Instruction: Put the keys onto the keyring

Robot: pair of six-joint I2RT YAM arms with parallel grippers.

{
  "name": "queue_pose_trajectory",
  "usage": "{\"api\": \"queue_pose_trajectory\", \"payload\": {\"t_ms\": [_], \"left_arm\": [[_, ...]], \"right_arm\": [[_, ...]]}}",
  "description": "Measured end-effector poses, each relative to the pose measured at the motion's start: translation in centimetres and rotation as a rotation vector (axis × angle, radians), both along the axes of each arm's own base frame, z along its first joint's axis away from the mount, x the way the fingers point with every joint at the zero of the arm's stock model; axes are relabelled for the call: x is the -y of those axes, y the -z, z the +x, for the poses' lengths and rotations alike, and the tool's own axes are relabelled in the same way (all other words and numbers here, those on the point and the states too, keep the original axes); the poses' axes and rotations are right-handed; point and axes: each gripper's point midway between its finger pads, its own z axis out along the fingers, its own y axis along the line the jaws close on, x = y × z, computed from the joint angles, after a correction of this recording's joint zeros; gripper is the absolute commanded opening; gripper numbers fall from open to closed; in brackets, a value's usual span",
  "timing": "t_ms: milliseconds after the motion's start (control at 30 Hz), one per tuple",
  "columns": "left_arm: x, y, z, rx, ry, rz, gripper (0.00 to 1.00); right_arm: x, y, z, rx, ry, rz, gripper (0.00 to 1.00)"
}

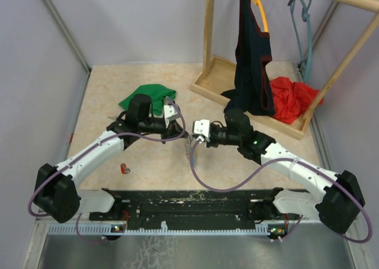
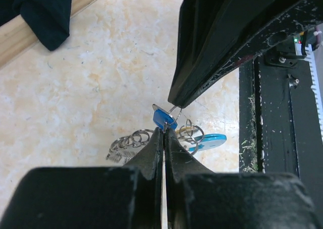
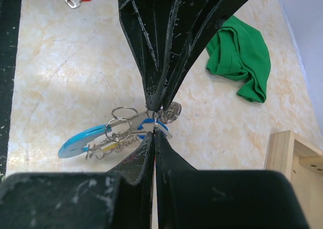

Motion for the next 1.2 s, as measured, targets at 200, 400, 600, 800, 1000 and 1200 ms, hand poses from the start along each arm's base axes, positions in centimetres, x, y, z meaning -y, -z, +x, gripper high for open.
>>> {"api": "queue_pose_trajectory", "payload": {"t_ms": [200,400,600,800,1000,1200], "left_arm": [[-0.9,0.4,-0.1,-0.04,-0.101,-0.029,0.0],[-0.9,0.1,0.3,-0.039,-0.123,-0.039,0.0],[-0.9,0.1,0.3,-0.047,-0.13,-0.04,0.0],[-0.9,0.1,0.3,-0.064,-0.135,-0.043,0.0],[-0.9,0.1,0.2,-0.075,-0.14,-0.045,0.0],[-0.9,0.0,0.2,-0.083,-0.142,-0.047,0.0]], "right_arm": [[0.1,1.6,-0.7,-0.039,-0.001,-0.012,0.0],[0.3,1.6,-0.6,-0.023,0.021,0.006,0.16],[0.1,-0.7,-0.7,0.034,0.014,0.082,0.28],[-0.9,-2.0,-0.7,0.064,-0.02,0.138,0.28],[-1.6,-0.9,-0.6,0.037,-0.036,0.126,0.27],[-2.1,0.1,-0.5,0.019,-0.042,0.11,0.25]]}}
